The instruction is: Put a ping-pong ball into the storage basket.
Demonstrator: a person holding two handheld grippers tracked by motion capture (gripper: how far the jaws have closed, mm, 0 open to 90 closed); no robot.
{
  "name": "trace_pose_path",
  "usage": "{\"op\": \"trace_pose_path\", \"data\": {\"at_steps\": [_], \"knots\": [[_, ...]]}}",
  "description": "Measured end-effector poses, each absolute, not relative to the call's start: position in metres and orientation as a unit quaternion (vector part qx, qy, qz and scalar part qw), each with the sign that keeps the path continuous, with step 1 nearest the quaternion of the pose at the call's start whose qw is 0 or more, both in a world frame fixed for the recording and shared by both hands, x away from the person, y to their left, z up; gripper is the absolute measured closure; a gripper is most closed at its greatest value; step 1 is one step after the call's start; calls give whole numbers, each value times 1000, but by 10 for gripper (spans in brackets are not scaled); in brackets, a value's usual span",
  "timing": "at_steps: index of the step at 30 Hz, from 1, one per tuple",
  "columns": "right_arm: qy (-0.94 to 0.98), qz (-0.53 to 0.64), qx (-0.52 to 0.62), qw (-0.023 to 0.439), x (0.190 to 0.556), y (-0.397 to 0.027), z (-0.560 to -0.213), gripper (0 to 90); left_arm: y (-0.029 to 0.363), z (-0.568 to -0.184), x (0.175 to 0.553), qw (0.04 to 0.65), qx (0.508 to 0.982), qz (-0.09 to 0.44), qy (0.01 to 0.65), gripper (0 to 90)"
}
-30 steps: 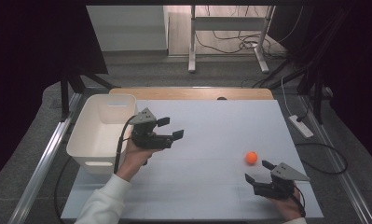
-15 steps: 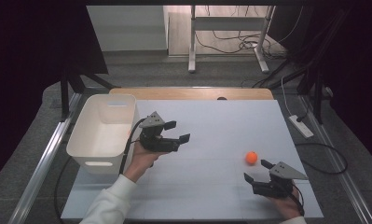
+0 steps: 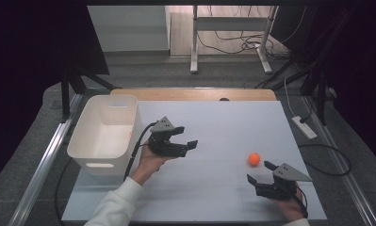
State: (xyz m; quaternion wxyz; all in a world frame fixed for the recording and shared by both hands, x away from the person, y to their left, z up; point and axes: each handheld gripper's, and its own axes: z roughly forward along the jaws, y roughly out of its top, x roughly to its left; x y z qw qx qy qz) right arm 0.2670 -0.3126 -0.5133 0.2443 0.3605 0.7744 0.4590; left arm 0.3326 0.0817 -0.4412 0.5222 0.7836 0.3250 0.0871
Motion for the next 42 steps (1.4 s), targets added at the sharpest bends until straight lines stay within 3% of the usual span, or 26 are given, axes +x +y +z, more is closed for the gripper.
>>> {"op": "trace_pose_path", "data": {"at_steps": [42], "knots": [[775, 459, 359, 244, 268, -313, -514, 147, 37, -485, 349, 494, 812, 54, 306, 228]]}}
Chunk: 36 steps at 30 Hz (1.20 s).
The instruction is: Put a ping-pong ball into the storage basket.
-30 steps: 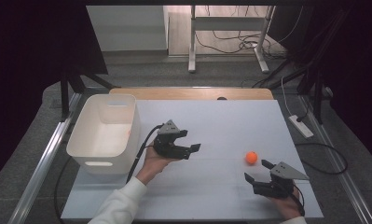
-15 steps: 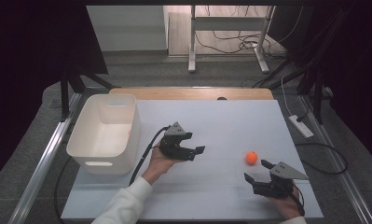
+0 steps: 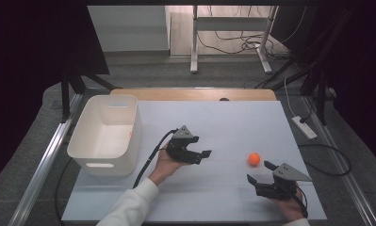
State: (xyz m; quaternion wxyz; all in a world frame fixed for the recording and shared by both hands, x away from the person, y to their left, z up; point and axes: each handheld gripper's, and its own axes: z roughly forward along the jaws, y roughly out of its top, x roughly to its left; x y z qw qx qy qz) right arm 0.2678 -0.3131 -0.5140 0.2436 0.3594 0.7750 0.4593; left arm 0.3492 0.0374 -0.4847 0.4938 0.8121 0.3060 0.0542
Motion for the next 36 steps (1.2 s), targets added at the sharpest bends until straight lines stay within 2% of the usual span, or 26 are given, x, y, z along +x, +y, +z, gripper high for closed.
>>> {"op": "trace_pose_path", "data": {"at_steps": [36], "knots": [[774, 462, 359, 244, 267, -314, -514, 146, 12, -497, 361, 482, 823, 45, 297, 231]]}}
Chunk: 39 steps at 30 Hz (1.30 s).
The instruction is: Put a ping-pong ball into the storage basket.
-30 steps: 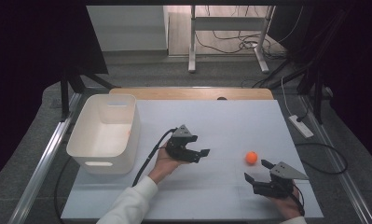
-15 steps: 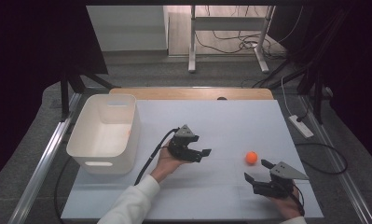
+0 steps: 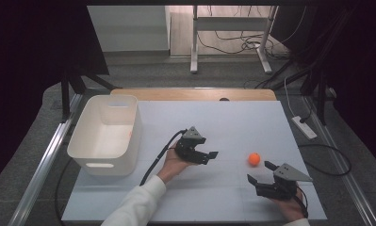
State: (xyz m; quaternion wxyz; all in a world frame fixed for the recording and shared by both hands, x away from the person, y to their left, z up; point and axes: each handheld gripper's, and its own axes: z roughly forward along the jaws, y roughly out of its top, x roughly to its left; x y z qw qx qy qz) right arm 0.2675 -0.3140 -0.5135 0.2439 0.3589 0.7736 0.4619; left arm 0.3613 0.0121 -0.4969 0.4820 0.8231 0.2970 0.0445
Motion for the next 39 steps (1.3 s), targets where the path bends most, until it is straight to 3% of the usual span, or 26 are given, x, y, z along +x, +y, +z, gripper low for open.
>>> {"op": "trace_pose_path", "data": {"at_steps": [39], "knots": [[772, 469, 353, 244, 266, -314, -512, 147, -24, -503, 370, 457, 845, 46, 272, 233]]}}
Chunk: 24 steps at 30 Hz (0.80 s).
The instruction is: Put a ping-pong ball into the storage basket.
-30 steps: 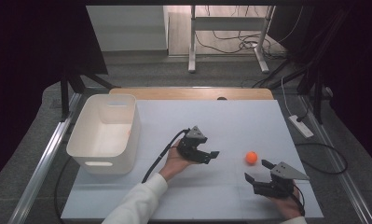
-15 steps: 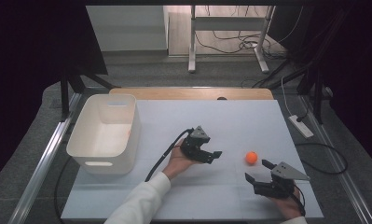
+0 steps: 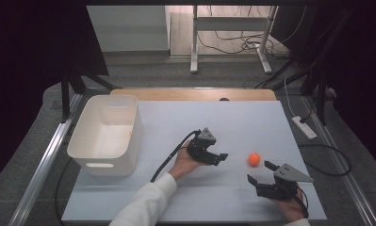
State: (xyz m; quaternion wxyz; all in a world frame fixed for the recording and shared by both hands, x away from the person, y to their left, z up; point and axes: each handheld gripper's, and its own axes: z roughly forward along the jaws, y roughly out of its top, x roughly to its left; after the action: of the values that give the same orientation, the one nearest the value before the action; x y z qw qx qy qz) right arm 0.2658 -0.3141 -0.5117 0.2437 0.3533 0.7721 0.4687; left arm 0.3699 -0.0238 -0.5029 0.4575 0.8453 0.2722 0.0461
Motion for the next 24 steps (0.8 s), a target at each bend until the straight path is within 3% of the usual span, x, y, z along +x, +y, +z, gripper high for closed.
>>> {"op": "trace_pose_path", "data": {"at_steps": [24], "knots": [[770, 475, 351, 241, 264, -314, -511, 146, -50, -513, 373, 456, 850, 29, 261, 233]]}}
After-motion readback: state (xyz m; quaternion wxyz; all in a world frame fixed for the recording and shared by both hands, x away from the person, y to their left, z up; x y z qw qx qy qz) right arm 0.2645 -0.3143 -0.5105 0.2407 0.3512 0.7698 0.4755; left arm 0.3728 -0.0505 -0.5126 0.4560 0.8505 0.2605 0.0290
